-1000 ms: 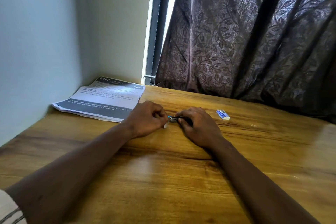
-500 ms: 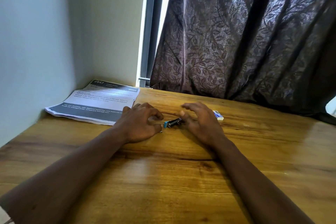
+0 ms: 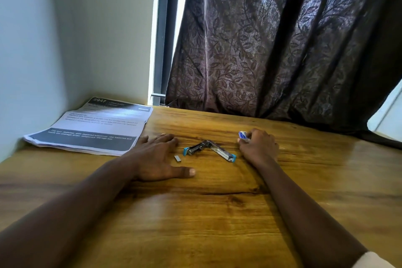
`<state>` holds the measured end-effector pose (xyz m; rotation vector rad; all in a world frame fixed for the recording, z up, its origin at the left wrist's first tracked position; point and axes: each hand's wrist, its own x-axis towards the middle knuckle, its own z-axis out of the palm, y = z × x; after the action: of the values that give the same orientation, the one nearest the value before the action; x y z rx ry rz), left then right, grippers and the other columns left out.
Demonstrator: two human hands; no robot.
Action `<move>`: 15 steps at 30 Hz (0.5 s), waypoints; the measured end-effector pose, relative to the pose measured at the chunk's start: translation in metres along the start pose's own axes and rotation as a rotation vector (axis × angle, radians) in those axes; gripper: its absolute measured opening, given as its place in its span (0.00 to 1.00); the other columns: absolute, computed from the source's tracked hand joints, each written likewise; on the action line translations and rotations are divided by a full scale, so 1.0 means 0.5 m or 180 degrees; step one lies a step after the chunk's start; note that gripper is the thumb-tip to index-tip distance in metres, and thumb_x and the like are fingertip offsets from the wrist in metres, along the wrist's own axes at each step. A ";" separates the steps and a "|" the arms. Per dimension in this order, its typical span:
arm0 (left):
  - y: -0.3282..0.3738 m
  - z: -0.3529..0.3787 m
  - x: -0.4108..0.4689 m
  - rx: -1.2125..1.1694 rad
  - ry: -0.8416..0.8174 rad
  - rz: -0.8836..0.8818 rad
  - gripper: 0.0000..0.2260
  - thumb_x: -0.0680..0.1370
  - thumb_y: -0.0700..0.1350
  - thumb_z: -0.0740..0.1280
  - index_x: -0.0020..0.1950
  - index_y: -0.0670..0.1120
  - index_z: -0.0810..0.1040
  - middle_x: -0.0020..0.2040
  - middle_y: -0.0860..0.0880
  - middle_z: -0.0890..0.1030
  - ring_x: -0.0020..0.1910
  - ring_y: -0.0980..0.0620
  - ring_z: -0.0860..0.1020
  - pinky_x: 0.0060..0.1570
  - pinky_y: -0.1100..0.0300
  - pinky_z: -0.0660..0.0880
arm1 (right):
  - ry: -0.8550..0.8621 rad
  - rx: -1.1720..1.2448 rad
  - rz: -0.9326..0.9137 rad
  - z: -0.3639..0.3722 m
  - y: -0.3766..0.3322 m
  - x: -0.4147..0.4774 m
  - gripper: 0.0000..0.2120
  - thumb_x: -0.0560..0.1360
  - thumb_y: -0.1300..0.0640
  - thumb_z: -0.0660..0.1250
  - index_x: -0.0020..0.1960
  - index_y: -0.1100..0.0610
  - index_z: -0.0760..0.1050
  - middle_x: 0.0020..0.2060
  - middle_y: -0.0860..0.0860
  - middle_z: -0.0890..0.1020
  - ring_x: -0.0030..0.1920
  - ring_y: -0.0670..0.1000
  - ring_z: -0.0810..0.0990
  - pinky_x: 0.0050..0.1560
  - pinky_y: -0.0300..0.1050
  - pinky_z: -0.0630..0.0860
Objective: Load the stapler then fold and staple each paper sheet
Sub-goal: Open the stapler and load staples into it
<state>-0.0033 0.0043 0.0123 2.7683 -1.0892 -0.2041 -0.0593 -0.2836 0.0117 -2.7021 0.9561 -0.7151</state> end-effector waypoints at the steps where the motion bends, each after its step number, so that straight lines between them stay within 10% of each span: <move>1: -0.001 -0.001 0.001 -0.0009 0.0012 0.0004 0.66 0.52 0.88 0.43 0.83 0.53 0.47 0.84 0.52 0.47 0.83 0.52 0.48 0.80 0.44 0.45 | 0.0067 0.0085 -0.0045 0.000 -0.002 -0.002 0.14 0.77 0.47 0.70 0.60 0.51 0.77 0.58 0.52 0.82 0.61 0.55 0.76 0.60 0.53 0.74; 9: -0.008 0.004 0.007 -0.0018 0.0090 -0.0001 0.63 0.54 0.88 0.46 0.83 0.54 0.49 0.84 0.53 0.49 0.82 0.51 0.50 0.80 0.44 0.46 | -0.0416 0.0265 -0.0693 0.000 -0.006 0.003 0.27 0.81 0.47 0.64 0.78 0.45 0.63 0.77 0.52 0.66 0.77 0.56 0.62 0.74 0.59 0.63; 15: -0.005 0.001 0.007 -0.0017 0.0062 -0.0032 0.64 0.54 0.88 0.45 0.83 0.54 0.48 0.84 0.53 0.49 0.82 0.49 0.50 0.80 0.44 0.47 | -0.0427 0.0404 -0.0858 0.019 -0.006 0.009 0.12 0.80 0.49 0.67 0.62 0.49 0.80 0.65 0.50 0.78 0.65 0.52 0.74 0.62 0.51 0.73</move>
<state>0.0007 0.0037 0.0112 2.7656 -1.0687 -0.1807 -0.0498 -0.2840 0.0059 -2.7518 0.5040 -0.6066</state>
